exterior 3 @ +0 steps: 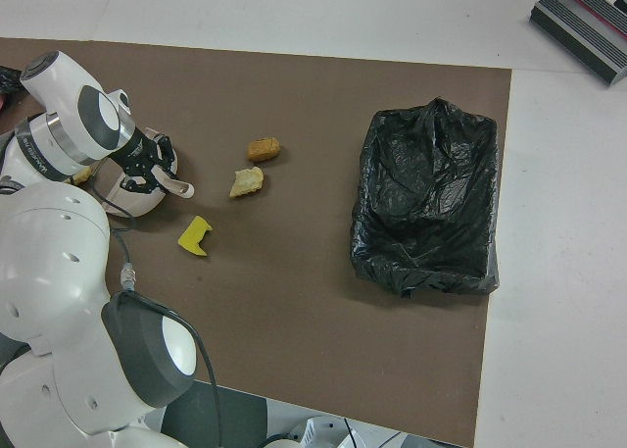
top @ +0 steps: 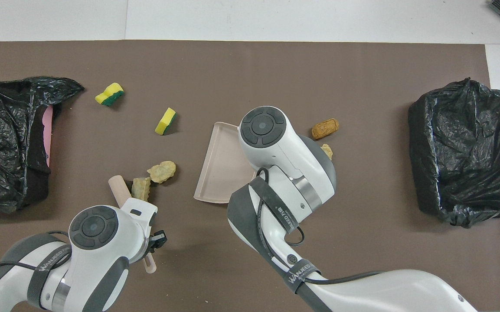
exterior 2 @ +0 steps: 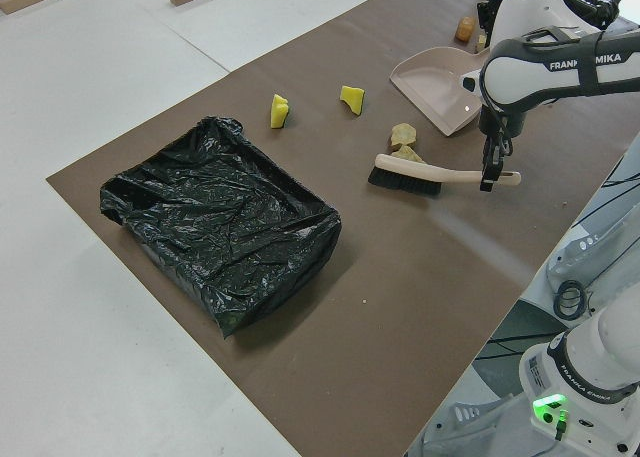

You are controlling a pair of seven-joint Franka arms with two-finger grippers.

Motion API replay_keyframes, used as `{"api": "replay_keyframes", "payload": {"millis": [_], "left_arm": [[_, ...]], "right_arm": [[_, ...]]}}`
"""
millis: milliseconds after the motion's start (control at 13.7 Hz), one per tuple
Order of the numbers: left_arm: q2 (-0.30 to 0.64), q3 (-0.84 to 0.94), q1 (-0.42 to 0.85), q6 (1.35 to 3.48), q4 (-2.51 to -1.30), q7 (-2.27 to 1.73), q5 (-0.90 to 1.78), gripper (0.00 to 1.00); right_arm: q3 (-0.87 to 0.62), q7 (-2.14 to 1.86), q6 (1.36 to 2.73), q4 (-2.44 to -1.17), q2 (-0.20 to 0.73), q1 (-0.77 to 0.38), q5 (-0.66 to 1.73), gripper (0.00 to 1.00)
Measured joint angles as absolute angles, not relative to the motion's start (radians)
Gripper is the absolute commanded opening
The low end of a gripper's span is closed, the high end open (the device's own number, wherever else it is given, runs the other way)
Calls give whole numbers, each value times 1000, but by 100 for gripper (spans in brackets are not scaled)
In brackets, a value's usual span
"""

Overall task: Sweep and dump trash in bin
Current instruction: 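Sweep the crumbs into the dustpan with the brush in the left gripper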

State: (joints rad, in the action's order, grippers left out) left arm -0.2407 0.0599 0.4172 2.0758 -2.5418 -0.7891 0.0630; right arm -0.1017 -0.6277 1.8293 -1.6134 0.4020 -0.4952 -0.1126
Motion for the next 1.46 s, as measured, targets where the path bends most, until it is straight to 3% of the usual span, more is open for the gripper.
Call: {"api": "replay_keyframes", "payload": {"millis": [879, 1171, 1464], "left_arm": [[-57, 64, 535, 2187, -2361, -344, 218, 0], [-49, 67, 610, 2147, -2293, -340, 220, 0], [-74, 35, 557, 1965, -2206, -259, 153, 0]], "right_arm": [[-97, -599, 1830, -1623, 402, -502, -114, 0], [-96, -599, 1830, -1624, 402, -502, -114, 0], [-96, -599, 1830, -1624, 402, -502, -114, 0]]}}
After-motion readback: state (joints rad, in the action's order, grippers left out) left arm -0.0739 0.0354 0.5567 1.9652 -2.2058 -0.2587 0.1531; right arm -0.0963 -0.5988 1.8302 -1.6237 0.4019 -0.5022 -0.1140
